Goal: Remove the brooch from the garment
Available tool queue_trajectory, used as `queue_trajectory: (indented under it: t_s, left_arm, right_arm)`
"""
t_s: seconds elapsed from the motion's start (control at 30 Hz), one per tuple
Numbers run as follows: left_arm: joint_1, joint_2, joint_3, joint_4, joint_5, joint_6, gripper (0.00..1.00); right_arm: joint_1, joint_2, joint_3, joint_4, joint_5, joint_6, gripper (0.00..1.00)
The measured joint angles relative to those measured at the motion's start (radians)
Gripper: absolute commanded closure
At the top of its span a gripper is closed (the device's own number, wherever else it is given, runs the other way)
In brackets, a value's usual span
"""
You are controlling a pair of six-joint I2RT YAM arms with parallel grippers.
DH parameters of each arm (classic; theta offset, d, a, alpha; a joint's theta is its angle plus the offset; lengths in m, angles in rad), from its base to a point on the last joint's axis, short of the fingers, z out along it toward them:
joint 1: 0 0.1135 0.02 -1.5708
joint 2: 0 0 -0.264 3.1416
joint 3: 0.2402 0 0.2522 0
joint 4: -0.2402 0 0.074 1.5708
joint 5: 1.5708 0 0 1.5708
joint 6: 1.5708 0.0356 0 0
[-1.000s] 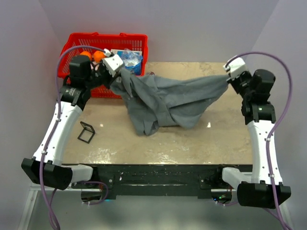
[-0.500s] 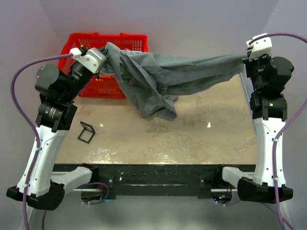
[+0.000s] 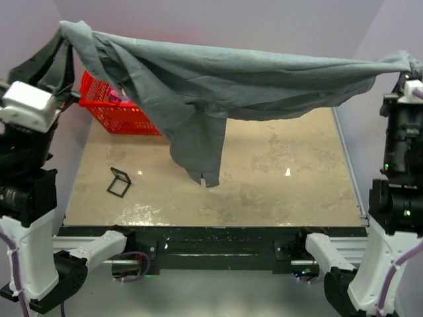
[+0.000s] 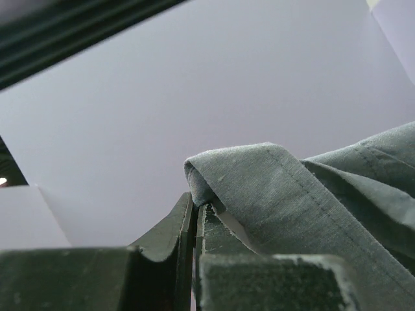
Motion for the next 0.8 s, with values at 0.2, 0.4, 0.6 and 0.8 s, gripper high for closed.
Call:
queue_trajectory:
  t_s: [0.2,0.4,0.6,0.8]
  left_arm:
    - [0.001,-0.011,0.089,0.011,0.028,-0.001,1.0]
    - [0.001,-0.04,-0.057,0.017,0.03,0.002,1.0]
    - [0.003,-0.091,-0.413,0.026,0.012,0.007,1.0]
    - [0.003,-0.053,-0.786,0.068,0.037,-0.02,1.0]
  right_arm:
    - [0.0,-0.072,0.019,0.006,0.003,0.004,1.0]
    - [0.0,-0.078,-0.092,0.024,0.037,-0.006,1.0]
    - [0.0,-0.07,-0.34,0.008,0.045,-0.014,1.0]
    - [0.0,-0.035,-0.642,0.0,0.02,-0.031,1.0]
